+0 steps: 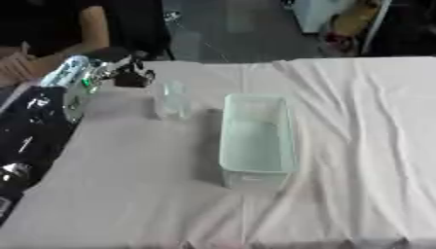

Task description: Pick up objects on the table and place them in the box.

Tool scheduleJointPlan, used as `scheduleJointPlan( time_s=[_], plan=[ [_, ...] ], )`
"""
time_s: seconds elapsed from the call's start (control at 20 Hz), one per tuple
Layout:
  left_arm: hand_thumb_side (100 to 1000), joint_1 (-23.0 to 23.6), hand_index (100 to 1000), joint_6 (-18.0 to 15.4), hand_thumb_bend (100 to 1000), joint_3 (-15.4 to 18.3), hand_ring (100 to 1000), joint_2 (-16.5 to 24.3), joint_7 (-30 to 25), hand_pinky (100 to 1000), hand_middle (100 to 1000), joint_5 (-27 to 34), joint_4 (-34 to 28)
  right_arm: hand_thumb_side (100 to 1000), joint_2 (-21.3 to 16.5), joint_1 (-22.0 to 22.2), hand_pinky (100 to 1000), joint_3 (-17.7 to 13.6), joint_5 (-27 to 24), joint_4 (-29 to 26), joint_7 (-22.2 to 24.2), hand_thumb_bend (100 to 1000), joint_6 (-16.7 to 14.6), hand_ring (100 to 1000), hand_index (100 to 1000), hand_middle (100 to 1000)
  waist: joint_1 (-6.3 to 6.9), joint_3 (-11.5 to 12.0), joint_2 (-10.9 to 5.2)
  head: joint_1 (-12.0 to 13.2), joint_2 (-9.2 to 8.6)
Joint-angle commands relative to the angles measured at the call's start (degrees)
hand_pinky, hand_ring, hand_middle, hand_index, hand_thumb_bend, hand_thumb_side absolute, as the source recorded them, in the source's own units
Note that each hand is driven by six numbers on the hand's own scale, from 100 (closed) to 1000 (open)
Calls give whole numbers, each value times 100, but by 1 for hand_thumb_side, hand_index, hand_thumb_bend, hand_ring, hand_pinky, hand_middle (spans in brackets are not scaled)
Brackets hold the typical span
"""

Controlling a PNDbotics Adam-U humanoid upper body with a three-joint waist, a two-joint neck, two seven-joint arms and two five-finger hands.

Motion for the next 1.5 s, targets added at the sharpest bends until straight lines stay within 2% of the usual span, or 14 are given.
scheduleJointPlan(
  time_s=[0.05,0.3,0.45,1.15,1.5],
  plan=[
    [815,-184,862,-164,917,-47,734,86,-8,753,741,-54,-212,464,-117,-73,705,-9,-23,-89,20,100,-12,841,953,916,1,1,-49,55,-5],
    [707,-187,903,-295,953,-160,772,63,99,791,768,-112,-409,462,-116,-85,705,-6,-33,-89,28,100,-16,841,953,916,5,-10,-52,50,-5],
    [645,-193,925,-395,934,-214,795,28,99,814,778,-227,-435,462,-115,-91,705,-6,-37,-89,32,100,-17,841,952,916,5,-15,-48,39,-5],
    [685,-170,901,-582,926,-265,762,-80,-177,811,748,-156,-181,459,-116,-102,706,-6,-50,-89,36,100,-24,841,950,916,7,-21,-46,32,-5],
    [698,-71,905,-581,934,-237,771,-145,-61,812,753,-516,-42,459,-117,-99,706,-2,-58,-89,41,100,-31,841,950,916,-6,-9,-35,39,-5]
  ],
)
